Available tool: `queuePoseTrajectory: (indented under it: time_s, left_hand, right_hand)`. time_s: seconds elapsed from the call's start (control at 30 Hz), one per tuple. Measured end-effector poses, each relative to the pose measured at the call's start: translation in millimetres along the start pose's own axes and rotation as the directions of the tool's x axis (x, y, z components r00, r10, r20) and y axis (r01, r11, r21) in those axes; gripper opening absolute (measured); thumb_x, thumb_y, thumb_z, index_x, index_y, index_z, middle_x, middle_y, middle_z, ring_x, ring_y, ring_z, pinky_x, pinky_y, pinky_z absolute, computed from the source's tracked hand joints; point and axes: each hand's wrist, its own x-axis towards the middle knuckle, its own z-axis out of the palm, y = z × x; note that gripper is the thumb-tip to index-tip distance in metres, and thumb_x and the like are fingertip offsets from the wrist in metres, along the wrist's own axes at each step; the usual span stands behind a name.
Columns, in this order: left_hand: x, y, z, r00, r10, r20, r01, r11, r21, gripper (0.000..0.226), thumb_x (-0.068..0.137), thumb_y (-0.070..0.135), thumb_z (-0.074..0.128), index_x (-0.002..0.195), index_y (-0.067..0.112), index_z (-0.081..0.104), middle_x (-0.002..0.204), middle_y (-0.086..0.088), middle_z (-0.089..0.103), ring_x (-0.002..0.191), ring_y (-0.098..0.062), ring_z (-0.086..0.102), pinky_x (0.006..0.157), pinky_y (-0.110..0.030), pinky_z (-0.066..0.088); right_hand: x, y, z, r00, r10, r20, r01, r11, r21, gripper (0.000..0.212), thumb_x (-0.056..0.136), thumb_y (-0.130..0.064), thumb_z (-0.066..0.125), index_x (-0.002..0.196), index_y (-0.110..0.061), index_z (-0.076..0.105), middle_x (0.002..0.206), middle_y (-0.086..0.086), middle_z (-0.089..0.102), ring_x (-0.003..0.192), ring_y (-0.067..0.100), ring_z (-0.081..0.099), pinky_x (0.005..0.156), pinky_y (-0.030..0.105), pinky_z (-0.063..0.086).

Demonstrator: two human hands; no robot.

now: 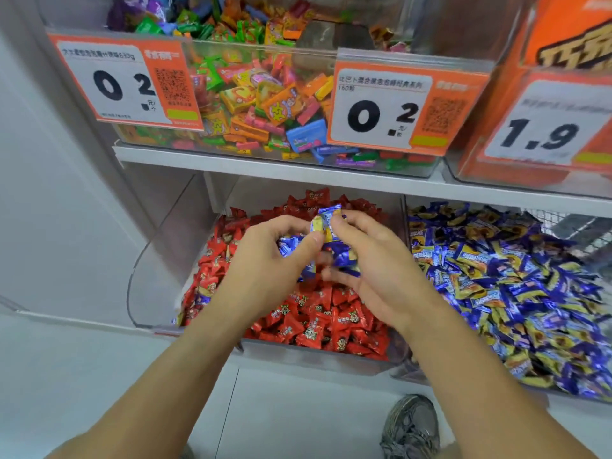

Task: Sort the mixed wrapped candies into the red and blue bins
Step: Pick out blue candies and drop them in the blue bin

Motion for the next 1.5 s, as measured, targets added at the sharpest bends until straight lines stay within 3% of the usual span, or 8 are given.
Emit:
queuePoseTrajectory:
  time_s: [0.3, 0.47, 0.6, 0.73, 0.93, 1.17, 1.37, 1.5]
  left_hand:
    - [19.7, 46.1, 92.6, 0.951, 0.206, 0.229, -0.251, 0.950, 0.186, 0.034, 0.081, 0.048, 0.073, 0.107, 0.027, 0.071, 0.100, 0.019, 0.068, 0.091, 0.008, 0.057, 0.076, -0.008, 0.039]
    - [34.0, 60.5, 139.7, 0.925, 0.249, 0.286, -0.305, 0.937, 0.172, 0.043, 0.085, 0.050, 0.067, 0.116, 0.020, 0.063, 0.112, 0.006, 0.068, 0.106, -0.011, 0.059, 0.089, -0.023, 0.044]
    - [35.6, 62.4, 131.3, 0.902, 0.234, 0.363, -0.322, 0.925, 0.202, 0.042, 0.090, 0.052, 0.056, 0.121, 0.024, 0.057, 0.118, 0.007, 0.064, 0.115, -0.016, 0.058, 0.104, -0.044, 0.042]
    - [38.2, 32.7, 87.7, 0.960, 0.238, 0.145, -0.276, 0.888, 0.368, 0.019, 0.096, 0.027, 0.057, 0.108, 0.014, 0.064, 0.097, 0.001, 0.064, 0.098, -0.021, 0.059, 0.084, -0.025, 0.038]
    - [41.0, -46.5, 20.6, 0.985, 0.042, 0.166, -0.143, 0.735, 0.663, 0.050, 0.094, 0.023, 0.059, 0.141, 0.011, 0.048, 0.130, -0.016, 0.056, 0.122, -0.035, 0.050, 0.105, -0.040, 0.037]
    - [37.5, -57.9, -20.3, 0.989, 0.129, 0.071, -0.147, 0.886, 0.440, 0.030, 0.077, 0.015, 0.080, 0.104, 0.024, 0.073, 0.094, 0.012, 0.071, 0.089, -0.007, 0.066, 0.078, -0.011, 0.045]
    - [30.5, -62.6, -41.6, 0.996, 0.079, 0.040, -0.085, 0.983, 0.162, 0.047, 0.071, 0.016, 0.082, 0.115, 0.024, 0.067, 0.101, 0.011, 0.073, 0.095, -0.005, 0.069, 0.090, -0.034, 0.055]
    - [26.0, -66.0, -59.0, 0.998, -0.012, 0.068, 0.004, 0.993, 0.119, 0.060, 0.071, 0.004, 0.085, 0.124, 0.023, 0.064, 0.105, 0.003, 0.072, 0.096, -0.009, 0.069, 0.090, -0.032, 0.056]
  right_hand:
    - [-25.0, -27.3, -101.5, 0.905, -0.243, -0.350, 0.152, 0.952, -0.266, 0.025, 0.099, -0.029, 0.061, 0.114, -0.009, 0.060, 0.102, 0.006, 0.065, 0.049, 0.020, 0.058, 0.048, 0.032, 0.050]
    - [-17.8, -33.6, -141.3, 0.808, -0.325, -0.492, 0.171, 0.928, -0.331, 0.024, 0.096, -0.025, 0.062, 0.110, -0.006, 0.063, 0.104, 0.016, 0.067, 0.082, 0.032, 0.073, 0.067, 0.043, 0.062]
    - [-16.8, -37.2, -141.3, 0.802, -0.462, -0.379, 0.130, 0.754, -0.644, 0.027, 0.092, -0.042, 0.058, 0.098, -0.015, 0.062, 0.089, 0.010, 0.066, 0.078, 0.029, 0.060, 0.071, 0.038, 0.051]
    - [-16.2, -35.3, -129.7, 0.868, -0.419, -0.266, 0.013, 0.554, -0.833, 0.035, 0.100, -0.025, 0.050, 0.069, -0.020, 0.035, 0.063, 0.002, 0.035, 0.054, 0.017, 0.034, 0.050, 0.032, 0.022]
    - [-9.6, -10.9, -80.1, 0.781, -0.602, -0.164, 0.130, 0.414, -0.901, 0.012, 0.093, -0.017, 0.059, 0.098, -0.017, 0.070, 0.092, 0.002, 0.065, 0.090, 0.025, 0.060, 0.084, 0.036, 0.047]
    - [17.4, 24.3, -2.8, 0.807, -0.489, 0.330, 0.469, 0.191, -0.863, 0.021, 0.089, -0.018, 0.065, 0.110, -0.017, 0.068, 0.107, -0.002, 0.060, 0.105, 0.017, 0.055, 0.095, 0.030, 0.043]
    - [42.4, 28.3, 24.9, 0.867, -0.311, 0.389, 0.466, 0.230, -0.854, 0.059, 0.088, -0.037, 0.071, 0.141, -0.030, 0.046, 0.135, -0.006, 0.052, 0.121, 0.010, 0.050, 0.103, 0.026, 0.040]
    - [50.8, 28.5, 32.9, 0.868, -0.372, 0.327, 0.473, 0.424, -0.773, 0.013, 0.091, -0.033, 0.070, 0.103, -0.026, 0.069, 0.091, -0.013, 0.067, 0.073, 0.002, 0.061, 0.068, 0.019, 0.049]
